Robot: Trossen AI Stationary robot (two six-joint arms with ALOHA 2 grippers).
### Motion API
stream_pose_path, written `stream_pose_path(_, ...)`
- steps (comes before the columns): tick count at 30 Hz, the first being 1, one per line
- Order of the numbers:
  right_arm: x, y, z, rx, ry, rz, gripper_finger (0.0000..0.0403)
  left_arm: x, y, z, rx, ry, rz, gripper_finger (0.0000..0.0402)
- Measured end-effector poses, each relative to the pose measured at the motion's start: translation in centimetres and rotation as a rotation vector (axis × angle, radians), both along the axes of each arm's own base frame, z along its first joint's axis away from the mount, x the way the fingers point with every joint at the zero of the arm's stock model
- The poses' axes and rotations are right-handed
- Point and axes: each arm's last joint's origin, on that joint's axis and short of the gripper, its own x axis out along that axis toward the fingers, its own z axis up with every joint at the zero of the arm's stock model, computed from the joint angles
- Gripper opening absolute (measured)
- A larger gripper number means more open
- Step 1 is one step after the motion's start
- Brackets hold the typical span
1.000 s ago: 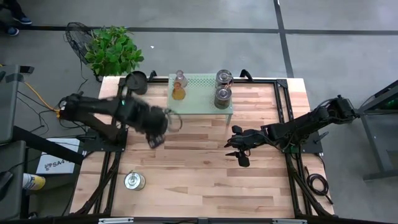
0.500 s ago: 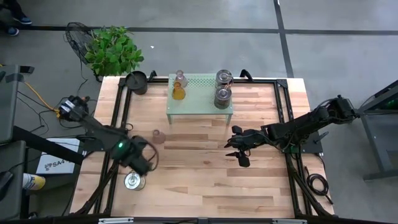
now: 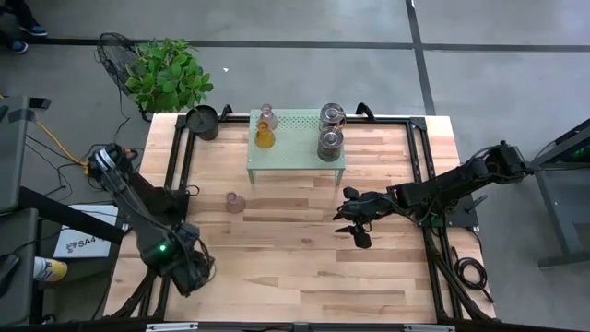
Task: Pick & Place candle stick holders
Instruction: Put the scented candle on the shelf
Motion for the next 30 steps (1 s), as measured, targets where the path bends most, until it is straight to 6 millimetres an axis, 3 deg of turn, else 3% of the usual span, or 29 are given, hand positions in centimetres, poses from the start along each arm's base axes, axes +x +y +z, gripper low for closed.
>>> stream_pose_path(8, 0.0, 0.0, 0.0, 0.0, 0.0, 0.004, 0.0179, 0.2, -0.2, -1.7, -0.028, 0.006, 0.011, 0.0177)
stream_pose_path(19, 0.0, 0.0, 0.0, -0.006, 0.0, 0.013, 0.0179, 0.0, -0.2, -1.9, -0.037, 0.039, 0.035, 0.0173)
stream_pose_path(30, 0.0, 0.0, -0.1, -0.005, 0.006, 0.015, 0.0179, 0.1, -0.3, -2.1, -0.034, 0.038, 0.028, 0.0093)
